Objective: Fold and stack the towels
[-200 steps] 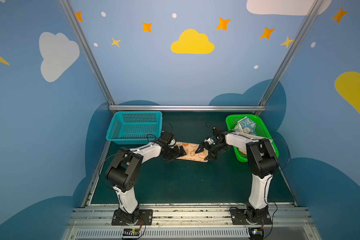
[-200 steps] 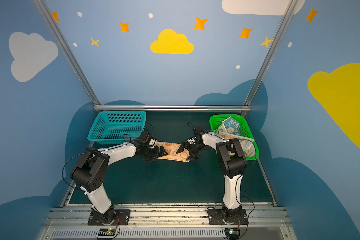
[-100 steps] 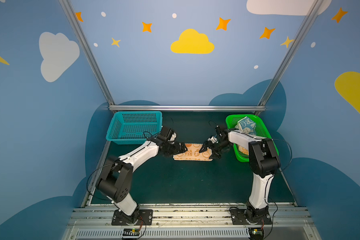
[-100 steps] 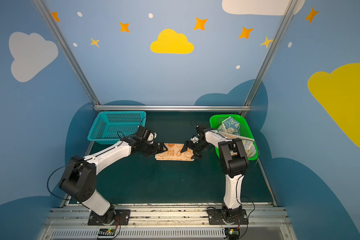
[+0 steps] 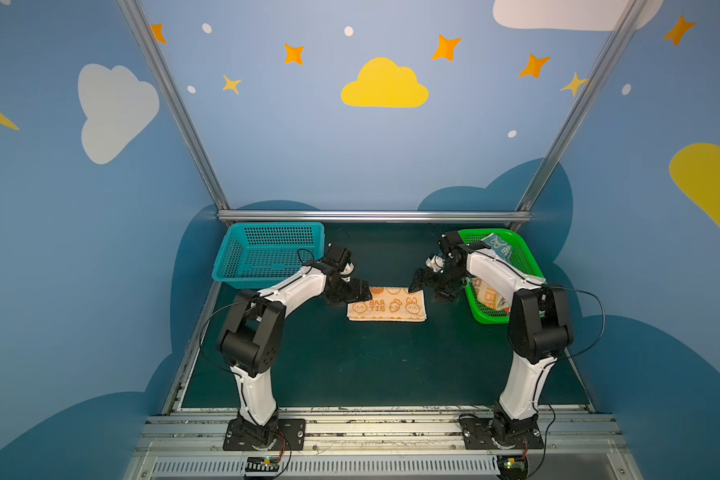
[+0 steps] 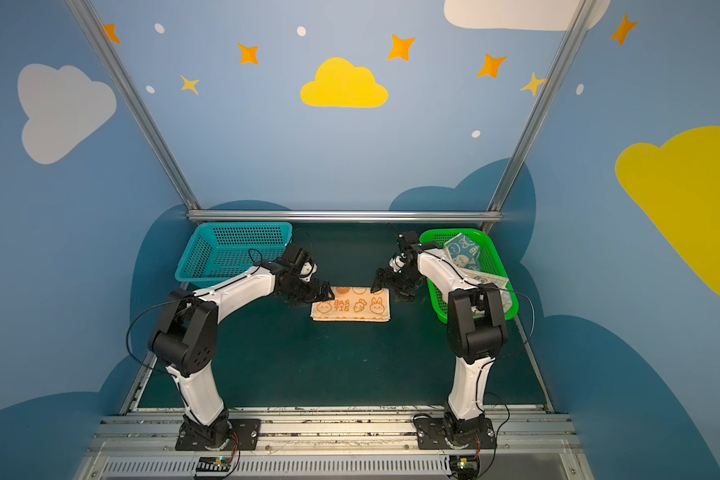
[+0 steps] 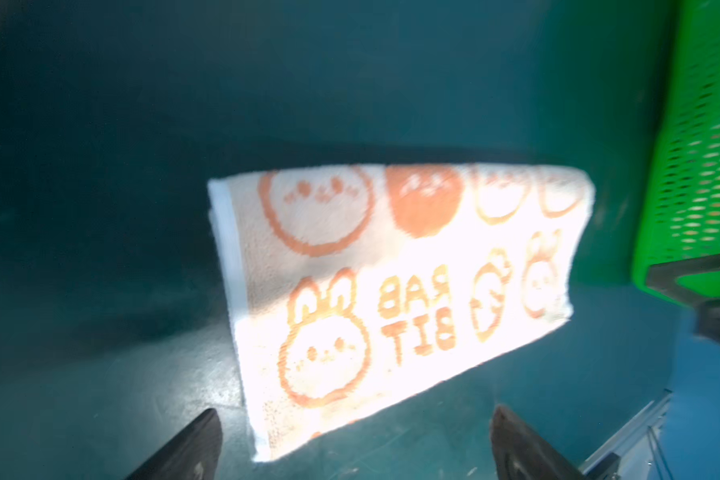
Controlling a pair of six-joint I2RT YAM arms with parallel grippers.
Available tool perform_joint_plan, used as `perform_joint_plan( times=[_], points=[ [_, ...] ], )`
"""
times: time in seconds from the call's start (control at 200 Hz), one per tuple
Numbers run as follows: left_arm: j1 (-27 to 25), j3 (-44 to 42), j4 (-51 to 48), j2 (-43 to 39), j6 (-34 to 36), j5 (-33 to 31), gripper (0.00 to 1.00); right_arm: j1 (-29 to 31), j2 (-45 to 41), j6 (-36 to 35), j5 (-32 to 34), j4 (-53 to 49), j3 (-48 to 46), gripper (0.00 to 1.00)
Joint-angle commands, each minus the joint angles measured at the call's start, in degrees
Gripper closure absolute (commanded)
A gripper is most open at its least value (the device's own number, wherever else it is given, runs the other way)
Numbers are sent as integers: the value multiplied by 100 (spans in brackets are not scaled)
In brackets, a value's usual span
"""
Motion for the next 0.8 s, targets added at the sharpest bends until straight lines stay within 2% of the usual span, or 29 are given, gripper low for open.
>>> perform_joint_plan(
  times=[0.0, 0.295, 0.32, 0.521, 0.791],
  points=[
    [55, 344, -230, 182, 240, -24, 0, -17, 318, -80, 141, -175, 115, 9],
    [56, 538, -325, 746, 369, -139, 0, 112, 767, -16, 62, 9, 129, 9],
    [52, 538, -347, 774, 384, -327, 0, 121, 790, -12, 59, 19, 122, 9],
    [38, 518, -511, 996, 492, -489, 0, 220, 835, 62, 125, 75, 84, 9],
    [90, 577, -612, 506, 437, -508, 0, 90, 480, 57, 17, -67, 313, 9]
  ],
)
